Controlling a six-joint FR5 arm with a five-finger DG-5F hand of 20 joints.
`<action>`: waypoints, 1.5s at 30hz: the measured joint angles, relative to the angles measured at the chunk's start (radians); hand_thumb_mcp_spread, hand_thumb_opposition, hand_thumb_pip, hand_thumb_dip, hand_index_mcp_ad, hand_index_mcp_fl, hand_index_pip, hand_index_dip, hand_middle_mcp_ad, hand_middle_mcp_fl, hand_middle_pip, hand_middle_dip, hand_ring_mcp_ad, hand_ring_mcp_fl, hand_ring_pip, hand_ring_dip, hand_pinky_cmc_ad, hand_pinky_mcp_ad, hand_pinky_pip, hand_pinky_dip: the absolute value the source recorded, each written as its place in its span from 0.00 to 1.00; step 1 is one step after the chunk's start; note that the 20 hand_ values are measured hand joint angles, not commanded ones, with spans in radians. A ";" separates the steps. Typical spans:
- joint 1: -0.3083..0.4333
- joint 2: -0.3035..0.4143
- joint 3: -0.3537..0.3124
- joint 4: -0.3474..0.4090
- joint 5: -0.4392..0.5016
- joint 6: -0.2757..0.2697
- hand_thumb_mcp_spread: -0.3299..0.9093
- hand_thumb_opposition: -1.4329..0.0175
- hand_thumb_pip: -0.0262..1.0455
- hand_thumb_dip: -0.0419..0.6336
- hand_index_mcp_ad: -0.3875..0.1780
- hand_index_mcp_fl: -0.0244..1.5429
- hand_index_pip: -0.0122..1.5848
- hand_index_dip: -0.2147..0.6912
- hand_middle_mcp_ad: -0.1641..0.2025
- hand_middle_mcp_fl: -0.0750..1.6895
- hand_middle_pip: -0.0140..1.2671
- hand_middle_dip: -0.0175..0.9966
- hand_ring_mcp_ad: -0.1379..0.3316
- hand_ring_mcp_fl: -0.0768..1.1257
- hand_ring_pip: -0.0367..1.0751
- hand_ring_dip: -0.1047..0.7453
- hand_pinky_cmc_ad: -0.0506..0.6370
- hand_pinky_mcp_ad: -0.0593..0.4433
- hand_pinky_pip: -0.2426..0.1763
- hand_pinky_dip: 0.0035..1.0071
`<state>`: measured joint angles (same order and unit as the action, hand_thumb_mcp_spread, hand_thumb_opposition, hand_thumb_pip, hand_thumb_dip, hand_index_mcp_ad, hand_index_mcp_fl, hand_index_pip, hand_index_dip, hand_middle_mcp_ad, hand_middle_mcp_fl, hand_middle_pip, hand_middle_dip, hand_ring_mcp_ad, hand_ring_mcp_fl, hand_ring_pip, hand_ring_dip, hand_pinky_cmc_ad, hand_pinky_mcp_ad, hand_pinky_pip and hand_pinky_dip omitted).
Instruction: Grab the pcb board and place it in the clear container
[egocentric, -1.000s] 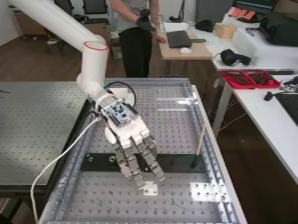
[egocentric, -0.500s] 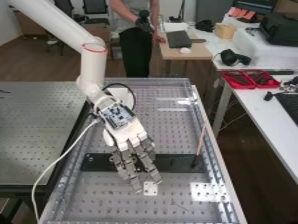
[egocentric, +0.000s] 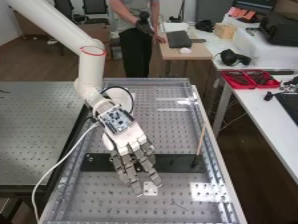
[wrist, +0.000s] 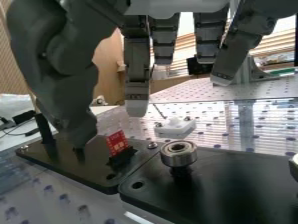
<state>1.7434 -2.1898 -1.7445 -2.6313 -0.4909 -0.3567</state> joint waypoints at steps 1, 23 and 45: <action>0.000 -0.002 0.001 -0.001 0.000 0.001 0.54 0.42 0.66 0.39 0.81 0.02 0.95 0.37 0.70 0.04 0.11 0.14 0.86 0.06 0.14 0.10 0.55 0.55 0.28 0.77; 0.010 -0.024 0.013 0.002 0.003 -0.001 0.54 0.42 0.67 0.41 0.78 0.02 0.96 0.35 0.70 0.04 0.11 0.14 0.86 0.06 0.15 0.10 0.55 0.55 0.28 0.78; 0.020 -0.043 0.036 0.006 0.051 -0.021 0.54 0.42 0.68 0.41 0.78 0.02 0.98 0.41 0.70 0.04 0.11 0.14 0.86 0.06 0.15 0.10 0.55 0.55 0.28 0.80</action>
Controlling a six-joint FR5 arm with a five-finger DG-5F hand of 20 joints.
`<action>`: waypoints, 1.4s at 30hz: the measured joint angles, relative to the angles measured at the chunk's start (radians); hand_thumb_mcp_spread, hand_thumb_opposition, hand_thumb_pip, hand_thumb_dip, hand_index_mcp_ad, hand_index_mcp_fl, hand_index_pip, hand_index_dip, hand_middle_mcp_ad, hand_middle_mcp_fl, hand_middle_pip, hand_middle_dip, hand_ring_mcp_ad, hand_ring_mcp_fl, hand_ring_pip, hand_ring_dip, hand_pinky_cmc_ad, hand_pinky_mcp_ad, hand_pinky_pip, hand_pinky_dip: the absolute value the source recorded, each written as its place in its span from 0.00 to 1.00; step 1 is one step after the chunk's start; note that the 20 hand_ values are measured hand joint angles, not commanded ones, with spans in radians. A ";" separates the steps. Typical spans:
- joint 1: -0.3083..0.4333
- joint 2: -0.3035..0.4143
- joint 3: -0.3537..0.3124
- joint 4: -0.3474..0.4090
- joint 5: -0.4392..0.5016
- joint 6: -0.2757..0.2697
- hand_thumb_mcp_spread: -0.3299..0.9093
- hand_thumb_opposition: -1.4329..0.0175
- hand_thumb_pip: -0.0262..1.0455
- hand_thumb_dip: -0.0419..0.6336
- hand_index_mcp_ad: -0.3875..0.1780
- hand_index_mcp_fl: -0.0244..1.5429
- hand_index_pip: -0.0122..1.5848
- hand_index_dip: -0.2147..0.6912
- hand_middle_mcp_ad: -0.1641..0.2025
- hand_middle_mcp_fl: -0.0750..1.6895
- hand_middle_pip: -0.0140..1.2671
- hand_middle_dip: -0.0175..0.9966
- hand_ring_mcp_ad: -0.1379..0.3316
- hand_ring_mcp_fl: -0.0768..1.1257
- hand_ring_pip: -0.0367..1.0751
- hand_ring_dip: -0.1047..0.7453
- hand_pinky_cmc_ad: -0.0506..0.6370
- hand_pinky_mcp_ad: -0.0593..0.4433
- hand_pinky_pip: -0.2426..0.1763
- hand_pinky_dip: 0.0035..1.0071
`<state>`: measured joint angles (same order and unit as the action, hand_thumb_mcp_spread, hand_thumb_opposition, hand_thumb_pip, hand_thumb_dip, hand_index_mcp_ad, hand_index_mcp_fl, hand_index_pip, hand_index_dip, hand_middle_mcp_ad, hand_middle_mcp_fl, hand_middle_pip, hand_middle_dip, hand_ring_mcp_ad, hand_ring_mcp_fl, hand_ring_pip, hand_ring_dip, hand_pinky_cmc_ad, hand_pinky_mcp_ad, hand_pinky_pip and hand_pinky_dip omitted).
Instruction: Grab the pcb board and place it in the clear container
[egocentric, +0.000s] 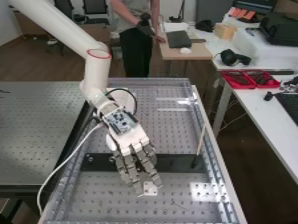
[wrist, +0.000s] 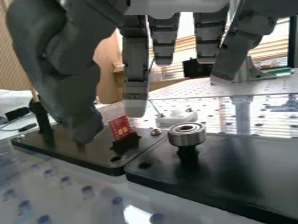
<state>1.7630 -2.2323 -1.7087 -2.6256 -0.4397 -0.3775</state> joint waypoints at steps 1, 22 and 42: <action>-0.001 0.000 -0.001 0.002 0.001 -0.001 0.53 0.42 0.68 0.41 0.78 0.02 0.98 0.41 0.70 0.04 0.11 0.14 0.86 0.06 0.15 0.10 0.55 0.55 0.28 0.82; -0.010 -0.005 -0.005 0.022 -0.007 -0.008 0.53 0.42 0.68 0.42 0.78 0.06 0.98 0.41 0.70 0.04 0.11 0.14 0.86 0.06 0.15 0.10 0.55 0.55 0.28 0.82; -0.017 -0.001 -0.017 0.062 -0.014 -0.037 0.60 0.42 0.64 0.41 0.76 0.17 0.98 0.41 0.67 0.06 0.11 0.14 0.86 0.06 0.12 0.11 0.55 0.54 0.29 0.71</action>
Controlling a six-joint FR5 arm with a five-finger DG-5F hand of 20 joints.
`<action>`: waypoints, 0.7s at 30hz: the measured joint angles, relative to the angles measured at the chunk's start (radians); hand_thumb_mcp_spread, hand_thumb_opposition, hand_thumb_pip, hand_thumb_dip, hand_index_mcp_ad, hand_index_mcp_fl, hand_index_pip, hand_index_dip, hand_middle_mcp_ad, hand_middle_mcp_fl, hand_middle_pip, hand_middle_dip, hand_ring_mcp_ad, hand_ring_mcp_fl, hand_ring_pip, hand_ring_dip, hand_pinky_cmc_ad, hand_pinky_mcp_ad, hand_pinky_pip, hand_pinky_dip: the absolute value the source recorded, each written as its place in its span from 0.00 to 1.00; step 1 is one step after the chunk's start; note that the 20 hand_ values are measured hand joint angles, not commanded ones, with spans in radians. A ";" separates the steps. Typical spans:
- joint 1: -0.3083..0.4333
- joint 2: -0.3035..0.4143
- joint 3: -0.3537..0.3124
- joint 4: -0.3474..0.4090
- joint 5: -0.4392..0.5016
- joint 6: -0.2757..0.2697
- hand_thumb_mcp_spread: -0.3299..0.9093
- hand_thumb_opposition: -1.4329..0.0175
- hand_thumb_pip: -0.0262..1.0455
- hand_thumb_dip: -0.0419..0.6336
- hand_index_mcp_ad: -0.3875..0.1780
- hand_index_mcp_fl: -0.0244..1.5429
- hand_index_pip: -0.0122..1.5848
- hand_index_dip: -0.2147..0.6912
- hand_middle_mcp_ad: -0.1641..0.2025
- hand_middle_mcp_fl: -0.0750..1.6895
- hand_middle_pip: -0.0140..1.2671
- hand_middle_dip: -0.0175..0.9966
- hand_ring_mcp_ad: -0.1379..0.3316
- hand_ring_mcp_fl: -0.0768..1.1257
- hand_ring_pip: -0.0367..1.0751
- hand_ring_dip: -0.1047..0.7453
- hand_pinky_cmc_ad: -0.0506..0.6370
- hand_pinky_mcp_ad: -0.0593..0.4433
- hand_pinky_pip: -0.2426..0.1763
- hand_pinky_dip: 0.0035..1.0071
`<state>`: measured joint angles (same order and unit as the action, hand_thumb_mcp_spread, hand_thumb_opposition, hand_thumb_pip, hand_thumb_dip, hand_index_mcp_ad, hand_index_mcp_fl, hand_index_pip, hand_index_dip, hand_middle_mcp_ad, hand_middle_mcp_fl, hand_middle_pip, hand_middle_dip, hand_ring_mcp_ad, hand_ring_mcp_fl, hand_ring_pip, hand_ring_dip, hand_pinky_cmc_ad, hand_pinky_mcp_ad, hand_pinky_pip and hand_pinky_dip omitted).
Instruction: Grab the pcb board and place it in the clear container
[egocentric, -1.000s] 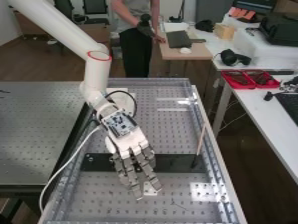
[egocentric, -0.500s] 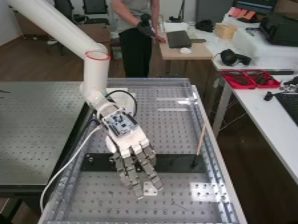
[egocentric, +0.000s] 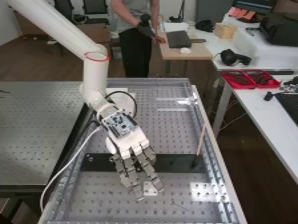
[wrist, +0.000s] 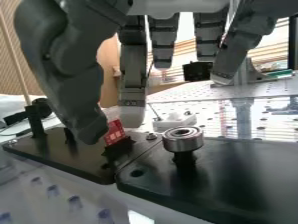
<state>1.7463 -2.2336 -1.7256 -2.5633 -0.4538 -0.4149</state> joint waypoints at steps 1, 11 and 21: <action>0.000 0.000 0.000 -0.003 -0.001 0.002 0.60 0.41 0.64 0.41 0.76 0.17 0.98 0.41 0.66 0.06 0.11 0.14 0.86 0.06 0.12 0.11 0.55 0.55 0.29 0.71; -0.001 0.003 -0.002 0.003 -0.010 -0.002 0.60 0.40 0.67 0.43 0.76 0.12 0.98 0.42 0.65 0.06 0.11 0.15 0.86 0.06 0.13 0.10 0.55 0.55 0.29 0.76; 0.001 0.004 -0.003 0.013 -0.012 -0.018 0.59 0.40 0.68 0.43 0.75 0.13 0.98 0.40 0.65 0.06 0.11 0.15 0.86 0.06 0.13 0.10 0.55 0.55 0.29 0.76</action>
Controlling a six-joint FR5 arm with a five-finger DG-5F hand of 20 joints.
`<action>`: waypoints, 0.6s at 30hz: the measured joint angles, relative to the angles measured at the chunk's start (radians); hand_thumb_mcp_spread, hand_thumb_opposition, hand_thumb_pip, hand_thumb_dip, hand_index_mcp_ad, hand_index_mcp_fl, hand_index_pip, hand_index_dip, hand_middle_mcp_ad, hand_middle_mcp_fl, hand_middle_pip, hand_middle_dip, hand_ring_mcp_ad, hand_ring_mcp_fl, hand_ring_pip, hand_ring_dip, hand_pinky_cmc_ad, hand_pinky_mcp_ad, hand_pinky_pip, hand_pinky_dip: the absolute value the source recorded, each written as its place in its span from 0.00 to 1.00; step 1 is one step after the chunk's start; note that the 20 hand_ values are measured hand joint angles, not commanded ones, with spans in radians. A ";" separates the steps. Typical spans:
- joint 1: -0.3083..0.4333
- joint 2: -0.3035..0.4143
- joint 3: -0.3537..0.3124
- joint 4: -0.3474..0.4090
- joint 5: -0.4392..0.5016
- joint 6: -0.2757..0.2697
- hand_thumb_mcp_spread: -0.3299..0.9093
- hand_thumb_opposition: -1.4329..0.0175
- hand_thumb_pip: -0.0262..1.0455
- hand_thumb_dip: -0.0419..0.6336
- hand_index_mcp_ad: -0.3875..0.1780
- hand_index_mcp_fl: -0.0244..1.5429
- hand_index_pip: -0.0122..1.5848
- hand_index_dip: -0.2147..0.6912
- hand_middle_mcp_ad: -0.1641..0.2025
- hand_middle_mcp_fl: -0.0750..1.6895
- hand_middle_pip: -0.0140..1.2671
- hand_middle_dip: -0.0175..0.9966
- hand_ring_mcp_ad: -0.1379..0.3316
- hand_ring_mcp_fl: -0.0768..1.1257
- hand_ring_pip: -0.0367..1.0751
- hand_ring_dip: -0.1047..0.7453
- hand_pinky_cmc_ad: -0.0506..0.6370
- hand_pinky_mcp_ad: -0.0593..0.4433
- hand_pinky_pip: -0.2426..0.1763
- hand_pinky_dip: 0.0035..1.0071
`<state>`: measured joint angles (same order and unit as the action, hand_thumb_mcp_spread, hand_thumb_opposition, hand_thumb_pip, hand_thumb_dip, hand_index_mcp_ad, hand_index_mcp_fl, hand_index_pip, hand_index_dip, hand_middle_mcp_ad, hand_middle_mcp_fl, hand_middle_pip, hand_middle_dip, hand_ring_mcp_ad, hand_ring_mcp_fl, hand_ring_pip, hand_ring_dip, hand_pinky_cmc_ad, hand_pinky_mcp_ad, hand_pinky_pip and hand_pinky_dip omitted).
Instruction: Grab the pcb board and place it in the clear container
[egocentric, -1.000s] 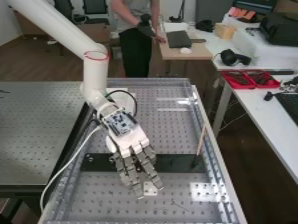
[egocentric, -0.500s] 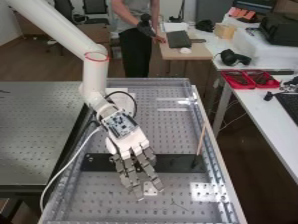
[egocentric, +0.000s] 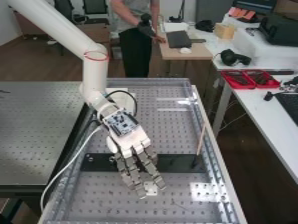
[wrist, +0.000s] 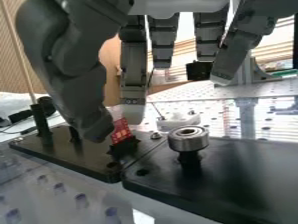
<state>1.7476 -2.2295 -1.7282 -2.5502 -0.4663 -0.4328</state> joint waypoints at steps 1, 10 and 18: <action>0.000 0.000 0.000 0.001 0.000 -0.001 0.59 0.40 0.68 0.43 0.75 0.14 0.98 0.39 0.65 0.06 0.11 0.15 0.86 0.06 0.13 0.10 0.55 0.55 0.29 0.76; 0.003 0.001 0.000 0.025 0.003 -0.026 0.60 0.39 0.66 0.43 0.76 0.19 0.97 0.38 0.65 0.07 0.11 0.15 0.85 0.06 0.12 0.11 0.55 0.55 0.28 0.68; 0.002 -0.001 0.002 0.020 0.004 -0.027 0.60 0.38 0.66 0.44 0.76 0.20 0.97 0.38 0.65 0.07 0.11 0.15 0.86 0.06 0.11 0.12 0.55 0.55 0.32 0.65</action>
<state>1.7496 -2.2307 -1.7263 -2.5299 -0.4627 -0.4594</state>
